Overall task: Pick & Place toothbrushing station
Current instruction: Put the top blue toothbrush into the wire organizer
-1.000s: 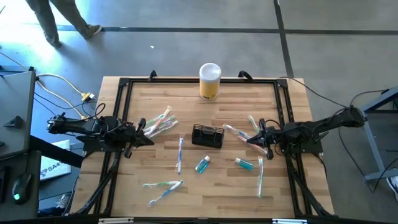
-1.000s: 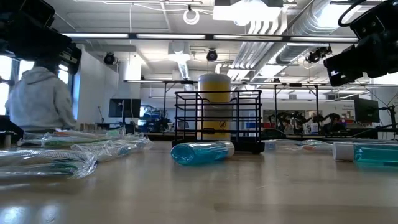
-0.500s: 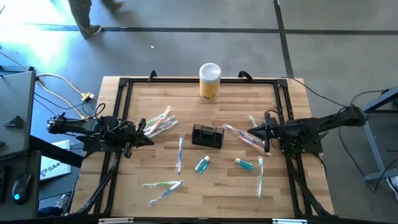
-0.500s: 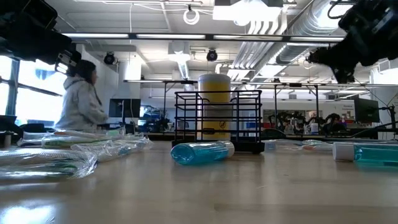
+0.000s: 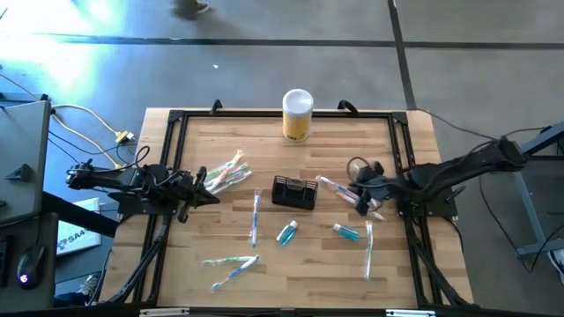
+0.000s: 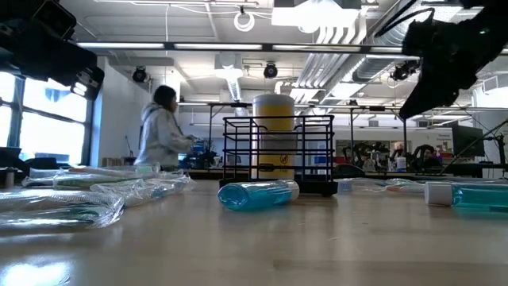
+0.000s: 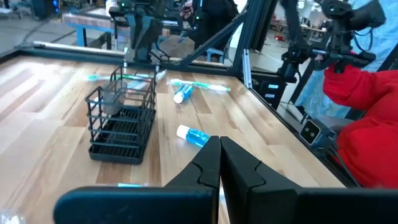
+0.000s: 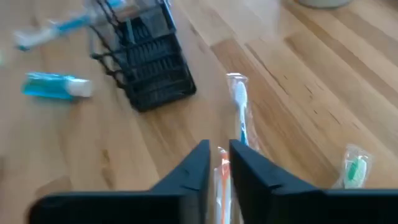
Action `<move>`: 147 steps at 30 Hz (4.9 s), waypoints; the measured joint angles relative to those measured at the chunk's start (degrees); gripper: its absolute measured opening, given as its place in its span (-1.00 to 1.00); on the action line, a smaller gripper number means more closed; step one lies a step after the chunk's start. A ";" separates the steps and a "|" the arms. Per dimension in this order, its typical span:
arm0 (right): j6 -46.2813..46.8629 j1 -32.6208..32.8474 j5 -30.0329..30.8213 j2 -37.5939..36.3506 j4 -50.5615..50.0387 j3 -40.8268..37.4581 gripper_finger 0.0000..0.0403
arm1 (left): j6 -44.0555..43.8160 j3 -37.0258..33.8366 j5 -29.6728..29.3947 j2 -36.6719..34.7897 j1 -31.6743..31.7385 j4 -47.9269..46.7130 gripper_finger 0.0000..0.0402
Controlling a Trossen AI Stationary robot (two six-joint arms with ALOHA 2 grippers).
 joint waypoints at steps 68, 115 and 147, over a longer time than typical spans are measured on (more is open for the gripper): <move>-20.31 -9.07 1.46 23.70 -8.79 21.60 -0.95 | -0.06 -0.09 -2.29 0.13 -0.01 -0.13 -1.00; -33.28 -17.96 -27.70 39.04 115.09 -8.73 -0.96 | 0.39 -0.07 -3.19 0.15 -0.01 -0.39 -1.00; -34.60 -9.97 -3.56 42.97 108.41 -6.63 -0.91 | 0.38 -0.07 -3.41 0.15 -0.01 -0.72 -1.00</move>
